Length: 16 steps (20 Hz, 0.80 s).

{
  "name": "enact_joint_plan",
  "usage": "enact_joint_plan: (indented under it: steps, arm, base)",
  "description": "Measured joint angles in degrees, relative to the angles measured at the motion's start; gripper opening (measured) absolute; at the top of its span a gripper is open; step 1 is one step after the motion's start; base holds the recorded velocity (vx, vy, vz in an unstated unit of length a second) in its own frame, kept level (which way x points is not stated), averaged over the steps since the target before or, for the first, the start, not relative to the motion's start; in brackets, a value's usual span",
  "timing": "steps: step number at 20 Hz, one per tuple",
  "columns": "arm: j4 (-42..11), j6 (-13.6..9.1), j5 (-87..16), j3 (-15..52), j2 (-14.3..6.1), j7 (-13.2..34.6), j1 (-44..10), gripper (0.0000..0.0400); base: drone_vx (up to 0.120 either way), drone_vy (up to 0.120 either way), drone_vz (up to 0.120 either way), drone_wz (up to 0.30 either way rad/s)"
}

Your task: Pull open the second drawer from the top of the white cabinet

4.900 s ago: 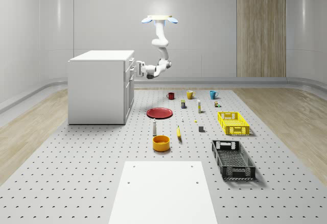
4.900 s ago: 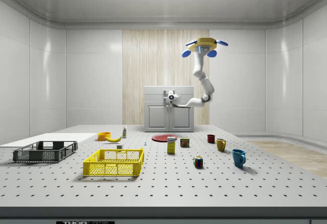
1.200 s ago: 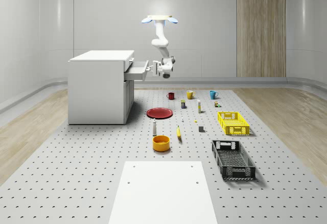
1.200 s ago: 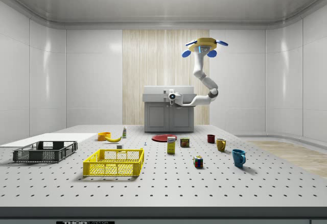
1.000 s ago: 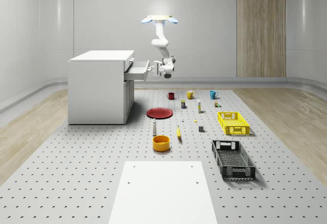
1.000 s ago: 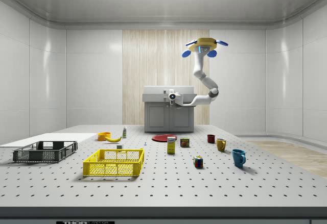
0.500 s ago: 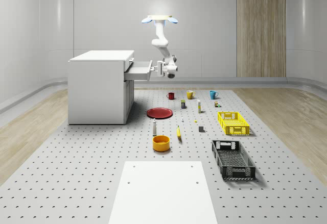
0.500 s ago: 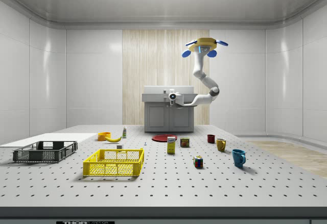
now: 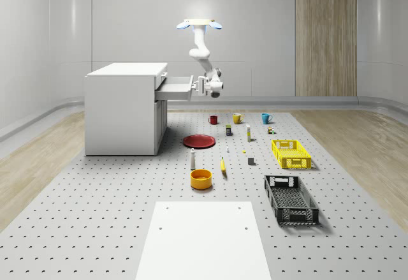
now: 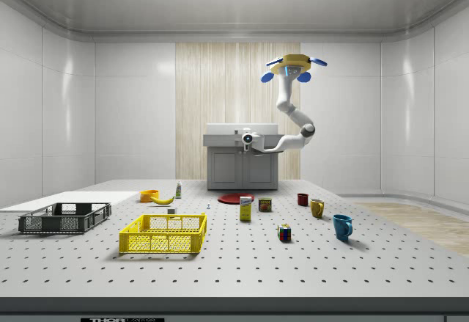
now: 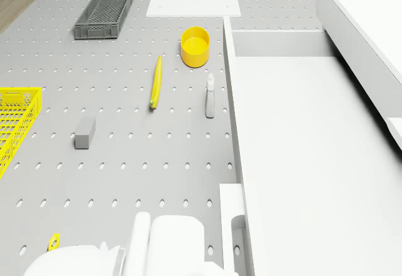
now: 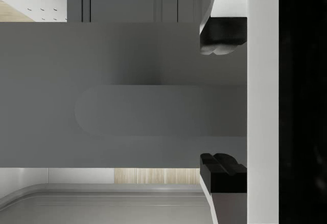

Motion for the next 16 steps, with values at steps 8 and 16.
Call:
enact_joint_plan:
  steps: [8,16]
  arm:
    - [-0.85,-0.38,0.7,-0.05,1.33,-4.75,-0.64,0.0325]
    - [-0.23,0.52,-0.24,-0.28,-0.26,-0.75,0.6,0.0303]
  base:
    - [0.0,0.0,0.0,0.0]
    - [0.0,0.0,0.0,0.0]
